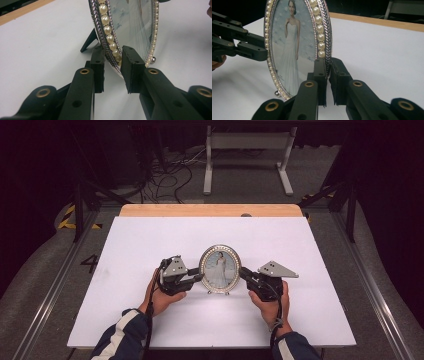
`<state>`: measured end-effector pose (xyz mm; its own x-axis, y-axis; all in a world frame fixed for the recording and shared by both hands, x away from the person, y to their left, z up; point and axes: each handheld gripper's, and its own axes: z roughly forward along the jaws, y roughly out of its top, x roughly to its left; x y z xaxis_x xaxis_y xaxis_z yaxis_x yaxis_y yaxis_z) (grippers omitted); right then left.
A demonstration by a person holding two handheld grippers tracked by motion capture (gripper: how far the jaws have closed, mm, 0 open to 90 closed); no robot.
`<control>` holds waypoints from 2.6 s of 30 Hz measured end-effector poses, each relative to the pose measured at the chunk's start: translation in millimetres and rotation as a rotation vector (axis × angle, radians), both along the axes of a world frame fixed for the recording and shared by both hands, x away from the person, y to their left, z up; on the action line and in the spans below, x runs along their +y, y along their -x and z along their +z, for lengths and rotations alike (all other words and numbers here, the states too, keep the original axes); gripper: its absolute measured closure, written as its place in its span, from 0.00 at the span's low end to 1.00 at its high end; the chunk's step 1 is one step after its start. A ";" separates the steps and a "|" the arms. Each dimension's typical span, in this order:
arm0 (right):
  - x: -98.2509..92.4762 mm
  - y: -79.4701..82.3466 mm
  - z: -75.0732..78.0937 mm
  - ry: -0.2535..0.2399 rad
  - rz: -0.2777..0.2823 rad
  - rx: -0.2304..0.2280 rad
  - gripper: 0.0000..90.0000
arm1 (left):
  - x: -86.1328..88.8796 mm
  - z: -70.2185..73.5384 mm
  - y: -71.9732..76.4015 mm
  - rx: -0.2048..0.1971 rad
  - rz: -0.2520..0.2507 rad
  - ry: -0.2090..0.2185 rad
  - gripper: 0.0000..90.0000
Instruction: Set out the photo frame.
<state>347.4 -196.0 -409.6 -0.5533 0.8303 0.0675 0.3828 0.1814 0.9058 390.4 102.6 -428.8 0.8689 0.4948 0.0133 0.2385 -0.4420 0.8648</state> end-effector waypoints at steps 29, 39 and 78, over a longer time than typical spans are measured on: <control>0.0 1.4 -3.3 0.099 0.034 -0.009 0.81 | 3.5 5.0 5.1 -0.036 0.004 -0.003 0.75; -1.2 4.0 -5.6 0.137 0.053 -0.006 0.75 | 1.9 4.4 7.1 -0.055 0.019 -0.044 0.67; -27.3 17.2 -13.1 0.270 0.054 -0.013 0.27 | 7.4 2.0 16.1 -0.045 0.006 -0.145 0.14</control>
<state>330.2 -223.3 -422.7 -0.5967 0.7864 -0.1595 0.3542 0.4365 0.8270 374.3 110.0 -426.8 0.8627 0.4904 0.1238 0.2044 -0.5619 0.8016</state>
